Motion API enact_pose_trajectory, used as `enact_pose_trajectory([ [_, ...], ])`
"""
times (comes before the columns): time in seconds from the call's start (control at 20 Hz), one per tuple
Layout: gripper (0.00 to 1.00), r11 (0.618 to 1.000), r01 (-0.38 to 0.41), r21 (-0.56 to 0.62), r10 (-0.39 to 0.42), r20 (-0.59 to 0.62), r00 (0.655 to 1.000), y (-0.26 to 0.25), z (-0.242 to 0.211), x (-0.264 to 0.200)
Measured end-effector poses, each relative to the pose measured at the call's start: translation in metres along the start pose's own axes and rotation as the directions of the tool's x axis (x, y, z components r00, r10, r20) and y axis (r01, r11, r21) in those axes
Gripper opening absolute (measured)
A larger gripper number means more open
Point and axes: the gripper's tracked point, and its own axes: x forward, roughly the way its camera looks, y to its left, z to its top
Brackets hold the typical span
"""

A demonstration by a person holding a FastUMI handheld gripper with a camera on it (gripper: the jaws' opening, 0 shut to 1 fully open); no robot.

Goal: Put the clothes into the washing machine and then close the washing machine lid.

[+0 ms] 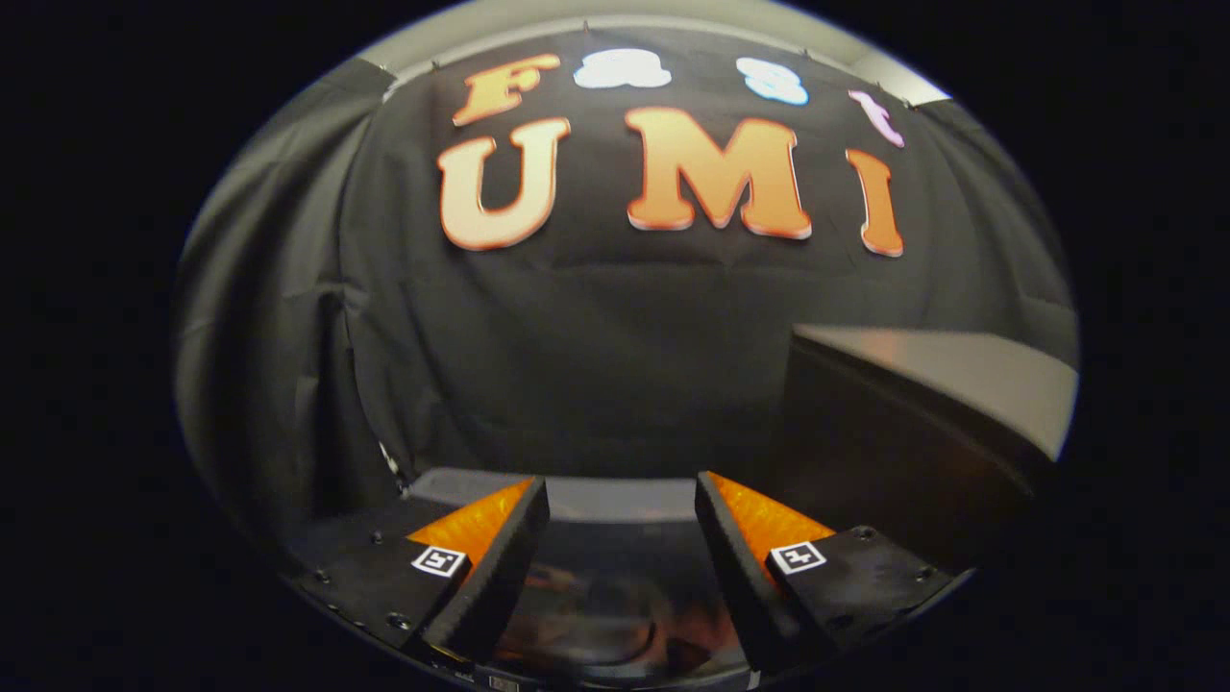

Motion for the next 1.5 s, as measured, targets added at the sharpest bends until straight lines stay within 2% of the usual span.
enact_pose_trajectory([
  [0.1,0.97,0.999,0.009,0.045,-0.008,-0.018,1.000,-0.002,-0.013,-0.002],
  [0.35,0.98,1.000,-0.001,-0.015,0.001,-0.048,0.999,0.004,-0.021,-0.003],
  [0.6,0.98,0.998,0.015,-0.056,-0.016,-0.026,1.000,0.008,0.015,-0.012],
  [0.75,0.98,0.999,-0.009,-0.034,0.008,-0.023,1.000,0.015,0.044,-0.029],
  [0.95,0.98,1.000,-0.025,0.013,0.024,0.060,0.998,0.010,0.109,-0.064],
  [1.05,0.98,1.000,-0.018,0.013,0.017,0.073,0.997,0.001,0.125,-0.084],
  [1.35,0.98,0.998,0.001,-0.062,0.013,0.227,0.974,-0.033,0.206,-0.175],
  [1.5,0.98,0.998,0.012,-0.058,0.004,0.258,0.966,-0.059,0.231,-0.223],
])
